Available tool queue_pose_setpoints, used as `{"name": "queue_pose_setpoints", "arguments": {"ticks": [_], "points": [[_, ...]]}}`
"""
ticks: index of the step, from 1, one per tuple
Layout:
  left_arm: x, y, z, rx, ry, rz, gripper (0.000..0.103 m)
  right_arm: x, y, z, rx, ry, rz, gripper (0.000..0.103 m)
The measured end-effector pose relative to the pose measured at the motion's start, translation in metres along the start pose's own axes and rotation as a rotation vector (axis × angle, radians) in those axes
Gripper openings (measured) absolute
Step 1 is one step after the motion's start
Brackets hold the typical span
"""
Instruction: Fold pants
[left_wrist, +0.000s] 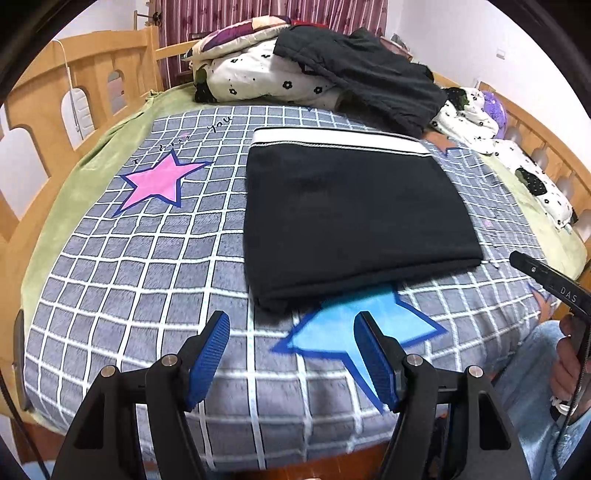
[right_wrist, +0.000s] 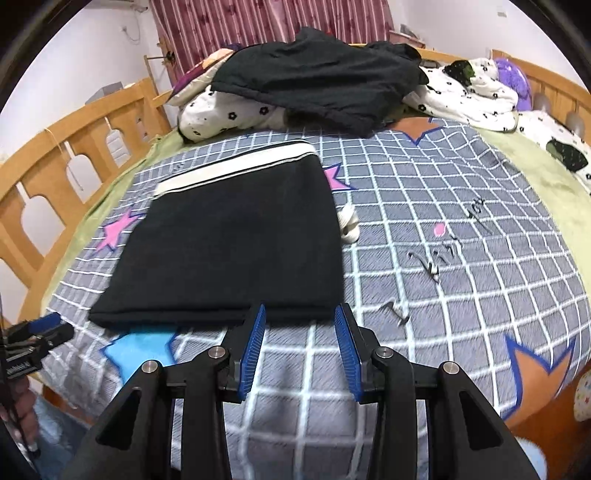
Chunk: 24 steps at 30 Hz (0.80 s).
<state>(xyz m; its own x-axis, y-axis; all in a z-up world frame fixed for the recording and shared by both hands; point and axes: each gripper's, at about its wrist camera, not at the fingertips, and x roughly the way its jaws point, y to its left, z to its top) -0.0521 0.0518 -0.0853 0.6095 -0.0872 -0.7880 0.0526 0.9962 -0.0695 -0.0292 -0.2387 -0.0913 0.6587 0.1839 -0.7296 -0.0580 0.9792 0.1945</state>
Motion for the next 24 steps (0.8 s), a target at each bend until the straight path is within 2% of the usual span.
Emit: {"name": "queue_pose_setpoints", "arguments": {"ticks": [3,5,7,10,17,24], "points": [[-0.018,-0.002,-0.005,-0.006,-0.02,0.007,0.072,-0.017,0.007,-0.006,0.004,0.005,0.005,0.039],[-0.03,-0.003,-0.008,-0.001,-0.035,0.02,0.075,-0.028,0.011,-0.009,-0.003,0.005,-0.001,0.049],[-0.039,-0.003,-0.012,-0.002,-0.046,0.026,0.078,-0.04,0.014,-0.012,-0.017,-0.017,-0.02,0.07],[-0.049,-0.002,-0.018,-0.013,-0.056,0.045,0.08,-0.061,0.02,-0.019,-0.046,-0.066,-0.051,0.083],[-0.06,0.0,-0.027,-0.015,-0.053,0.081,0.081,-0.082,0.024,-0.029,-0.067,-0.063,-0.099,0.085],[-0.064,0.0,-0.03,-0.017,-0.054,0.084,0.081,-0.085,0.024,-0.034,-0.062,-0.059,-0.104,0.085]]}}
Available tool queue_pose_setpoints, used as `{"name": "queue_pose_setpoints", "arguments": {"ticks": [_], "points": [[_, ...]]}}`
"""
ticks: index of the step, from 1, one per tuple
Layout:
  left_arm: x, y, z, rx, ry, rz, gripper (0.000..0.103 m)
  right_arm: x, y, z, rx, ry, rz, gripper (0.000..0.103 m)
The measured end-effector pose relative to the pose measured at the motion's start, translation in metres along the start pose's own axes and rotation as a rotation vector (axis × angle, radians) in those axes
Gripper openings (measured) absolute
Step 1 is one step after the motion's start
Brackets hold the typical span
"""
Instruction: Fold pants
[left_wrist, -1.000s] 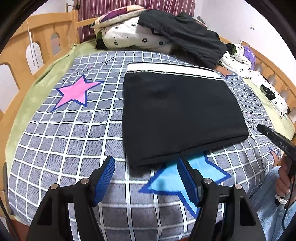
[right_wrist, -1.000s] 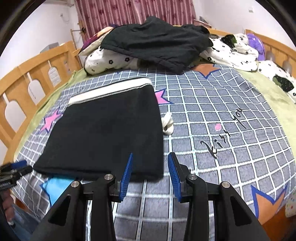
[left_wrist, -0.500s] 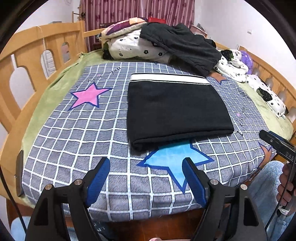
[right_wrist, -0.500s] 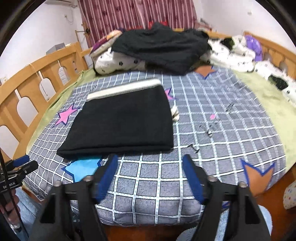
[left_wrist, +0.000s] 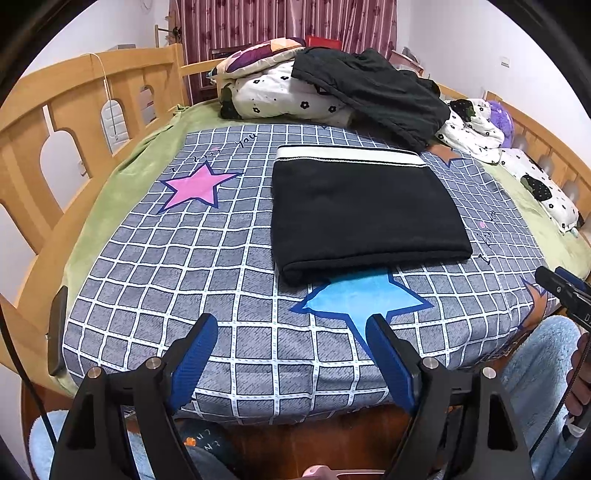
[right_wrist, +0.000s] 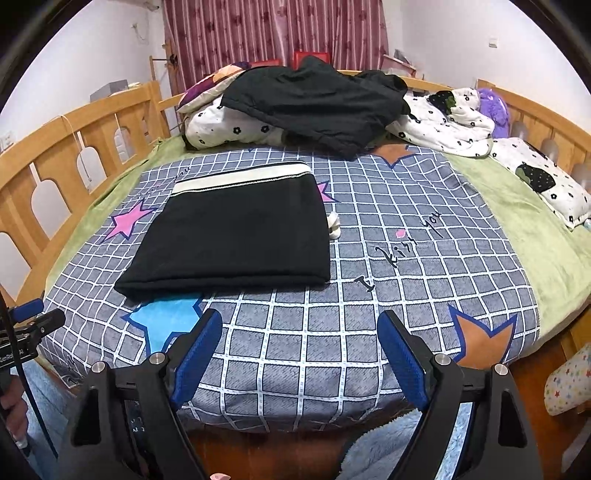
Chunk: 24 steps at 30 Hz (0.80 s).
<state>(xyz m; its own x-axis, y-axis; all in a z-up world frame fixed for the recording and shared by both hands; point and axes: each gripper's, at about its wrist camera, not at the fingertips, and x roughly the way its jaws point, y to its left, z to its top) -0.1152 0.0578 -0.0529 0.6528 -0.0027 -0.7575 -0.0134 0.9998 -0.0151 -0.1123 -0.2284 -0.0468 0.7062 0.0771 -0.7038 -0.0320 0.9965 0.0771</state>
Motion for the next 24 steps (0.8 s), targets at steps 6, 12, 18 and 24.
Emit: {"name": "queue_pose_setpoints", "arguments": {"ticks": [6,12,18,24], "points": [[-0.0035,-0.0028,0.0001,0.003,-0.005,0.007,0.081,-0.0014,-0.0022,-0.0021,0.006,0.002,-0.007,0.085],[-0.0035,-0.0028,0.0006,0.0,-0.004,0.009,0.081,-0.0038,-0.0014,-0.002,-0.003,-0.004,-0.011,0.085],[-0.003,-0.0017,-0.0001,0.001,-0.005,0.015,0.081,-0.004,0.0011,-0.0017,-0.012,-0.004,-0.014,0.085],[-0.0017,-0.0001,-0.0003,0.0,-0.001,0.017,0.081,-0.004,0.0016,-0.0016,-0.015,-0.005,-0.02,0.085]]}}
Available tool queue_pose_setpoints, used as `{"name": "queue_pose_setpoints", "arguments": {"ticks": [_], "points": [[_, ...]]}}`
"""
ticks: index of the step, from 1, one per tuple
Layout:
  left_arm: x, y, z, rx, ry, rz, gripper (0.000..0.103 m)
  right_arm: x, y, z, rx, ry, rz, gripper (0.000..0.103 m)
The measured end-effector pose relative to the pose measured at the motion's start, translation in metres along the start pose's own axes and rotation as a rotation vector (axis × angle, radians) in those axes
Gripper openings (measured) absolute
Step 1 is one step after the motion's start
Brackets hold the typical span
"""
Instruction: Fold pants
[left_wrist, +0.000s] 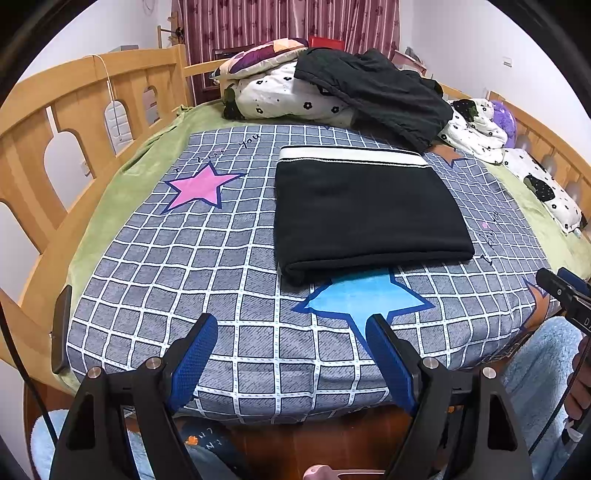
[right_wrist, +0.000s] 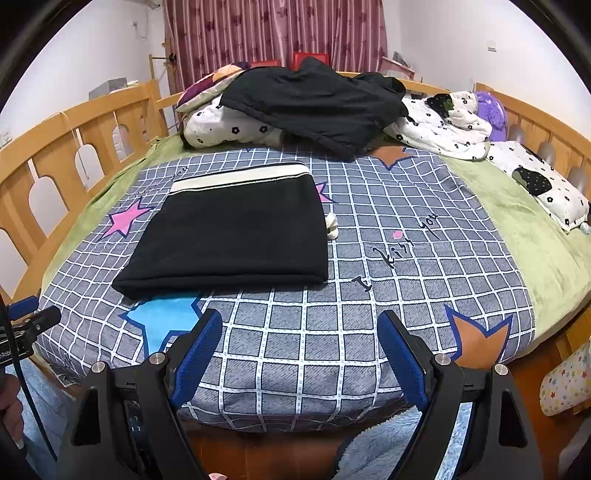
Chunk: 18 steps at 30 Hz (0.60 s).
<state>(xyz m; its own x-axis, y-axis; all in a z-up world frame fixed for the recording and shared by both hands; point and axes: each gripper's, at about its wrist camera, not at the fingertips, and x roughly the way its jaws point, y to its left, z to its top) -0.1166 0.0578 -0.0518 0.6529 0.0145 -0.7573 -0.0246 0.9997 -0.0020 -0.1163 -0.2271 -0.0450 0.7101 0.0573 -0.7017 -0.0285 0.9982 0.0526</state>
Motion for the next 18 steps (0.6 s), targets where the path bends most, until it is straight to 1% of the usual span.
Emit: {"name": "queue_pose_setpoints", "arguments": {"ticks": [8,18], "points": [[0.001,-0.0005,0.0001,-0.007,0.004,0.004,0.081,-0.0011,-0.0016,0.0012,0.002,-0.001,-0.009,0.085],[0.0,0.0,-0.0001,-0.011,0.012,0.026,0.081,-0.0005,-0.0051,0.0029,0.01,-0.006,-0.005,0.085]]}}
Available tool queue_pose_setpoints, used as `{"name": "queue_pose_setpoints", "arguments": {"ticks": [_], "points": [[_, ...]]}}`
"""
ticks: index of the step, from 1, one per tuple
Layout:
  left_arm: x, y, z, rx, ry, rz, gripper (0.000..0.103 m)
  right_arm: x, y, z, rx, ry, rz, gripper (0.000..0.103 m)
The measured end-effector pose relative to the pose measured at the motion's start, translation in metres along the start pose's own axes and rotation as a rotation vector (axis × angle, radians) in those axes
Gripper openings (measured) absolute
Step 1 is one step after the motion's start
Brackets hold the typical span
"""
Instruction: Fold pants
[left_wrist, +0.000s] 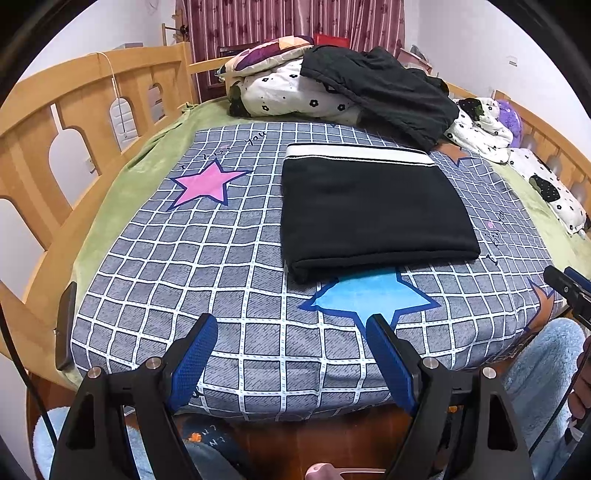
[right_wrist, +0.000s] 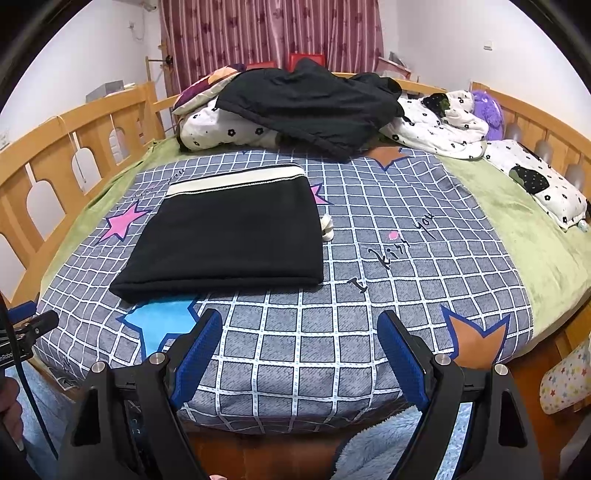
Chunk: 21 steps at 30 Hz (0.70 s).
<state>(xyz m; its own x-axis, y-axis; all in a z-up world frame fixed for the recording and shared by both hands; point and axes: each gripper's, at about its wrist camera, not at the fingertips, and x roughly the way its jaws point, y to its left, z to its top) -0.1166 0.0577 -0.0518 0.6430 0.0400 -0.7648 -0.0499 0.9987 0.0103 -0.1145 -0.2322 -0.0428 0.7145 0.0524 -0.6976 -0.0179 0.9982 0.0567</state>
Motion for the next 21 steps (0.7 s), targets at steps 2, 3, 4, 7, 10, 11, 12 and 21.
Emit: {"name": "queue_pose_setpoints", "arguments": {"ticks": [2,3,4,7,10,11,12,21], "points": [[-0.0007,0.0002,0.0001,-0.002,0.0,0.005,0.081,0.0002,0.0002,0.0003,0.004,-0.001,0.004,0.085],[-0.0008,0.0005,0.0,-0.003,0.0,0.008,0.081,0.0007,-0.0004,0.0008,0.006,-0.002,0.008,0.085],[-0.001,0.0011,0.0,-0.004,0.0,0.01,0.081,0.001,-0.0004,0.0011,0.006,-0.002,0.011,0.085],[-0.0013,0.0033,-0.0003,-0.015,0.0,0.011,0.081,0.0028,0.0011,0.0022,0.001,0.0,0.016,0.085],[-0.0004,0.0051,0.0,-0.022,0.001,0.007,0.081,0.004,0.0025,0.0038,-0.007,0.001,0.015,0.085],[-0.0002,0.0056,0.0002,-0.023,0.001,0.008,0.081,0.0041,0.0032,0.0044,-0.008,0.0,0.015,0.085],[0.0,0.0061,0.0004,-0.023,0.001,0.009,0.081,0.004,0.004,0.0048,-0.01,-0.001,0.016,0.085],[-0.0013,0.0066,0.0009,-0.012,-0.009,0.017,0.081,0.0001,0.0085,0.0046,-0.04,-0.015,-0.002,0.085]]}}
